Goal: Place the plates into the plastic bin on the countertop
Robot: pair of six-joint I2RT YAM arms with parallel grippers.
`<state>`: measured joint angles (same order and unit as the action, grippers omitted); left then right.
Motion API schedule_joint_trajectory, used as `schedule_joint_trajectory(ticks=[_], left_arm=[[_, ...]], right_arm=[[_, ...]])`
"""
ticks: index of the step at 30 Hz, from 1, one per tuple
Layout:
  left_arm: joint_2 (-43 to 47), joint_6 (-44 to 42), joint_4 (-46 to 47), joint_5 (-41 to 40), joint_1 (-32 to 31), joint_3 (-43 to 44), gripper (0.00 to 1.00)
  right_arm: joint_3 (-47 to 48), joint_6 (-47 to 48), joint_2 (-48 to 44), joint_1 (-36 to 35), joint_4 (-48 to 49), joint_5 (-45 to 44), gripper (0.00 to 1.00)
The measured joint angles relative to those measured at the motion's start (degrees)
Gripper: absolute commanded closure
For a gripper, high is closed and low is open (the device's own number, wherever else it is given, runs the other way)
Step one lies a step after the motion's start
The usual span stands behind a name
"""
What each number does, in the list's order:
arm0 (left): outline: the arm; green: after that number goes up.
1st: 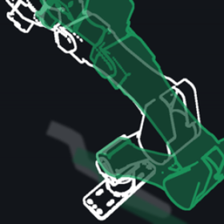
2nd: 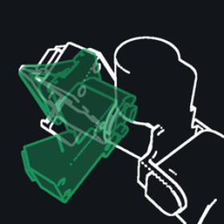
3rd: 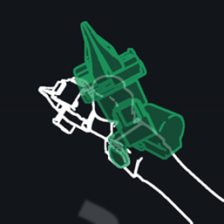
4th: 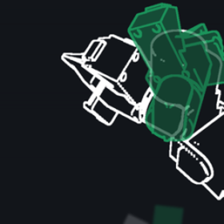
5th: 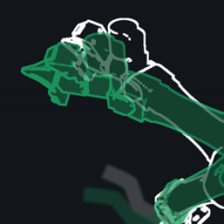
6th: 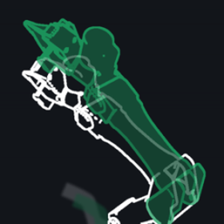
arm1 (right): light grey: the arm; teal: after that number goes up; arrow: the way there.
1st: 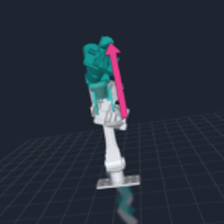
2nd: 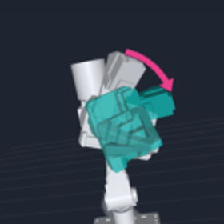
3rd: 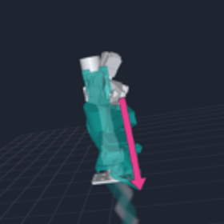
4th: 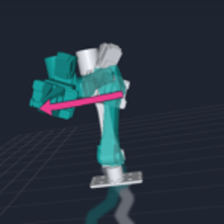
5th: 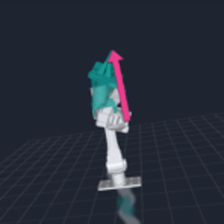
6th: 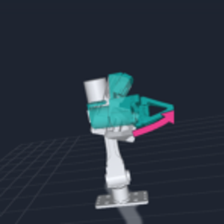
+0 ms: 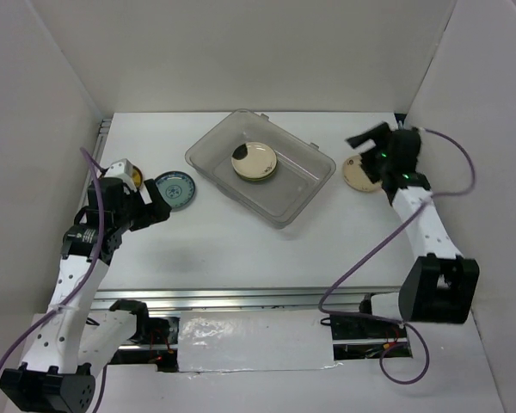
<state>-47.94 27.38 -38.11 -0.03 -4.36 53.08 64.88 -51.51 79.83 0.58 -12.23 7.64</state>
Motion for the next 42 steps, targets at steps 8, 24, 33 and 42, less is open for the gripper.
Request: schedule_joint_trajectory(ticks=[8, 24, 33, 42], left_arm=[[0.7, 0.0, 0.0, -1.0, 0.1, 0.0, 0.01], [0.9, 0.0, 0.0, -1.0, 0.1, 0.0, 0.01], [0.9, 0.0, 0.0, -1.0, 0.1, 0.0, 0.01], [0.9, 1.3, -0.3, -4.0, 0.1, 0.0, 0.01]], right_arm=[[-23.4, -5.4, 1.7, 18.2, 16.5, -2.1, 0.02], [-10.5, -8.4, 26.5, 23.1, 20.3, 6.8, 0.45], [-3.8, -7.5, 32.7, 23.1, 17.6, 10.9, 1.0], [-7.0, -7.2, 15.8, 22.0, 10.5, 4.2, 1.0]])
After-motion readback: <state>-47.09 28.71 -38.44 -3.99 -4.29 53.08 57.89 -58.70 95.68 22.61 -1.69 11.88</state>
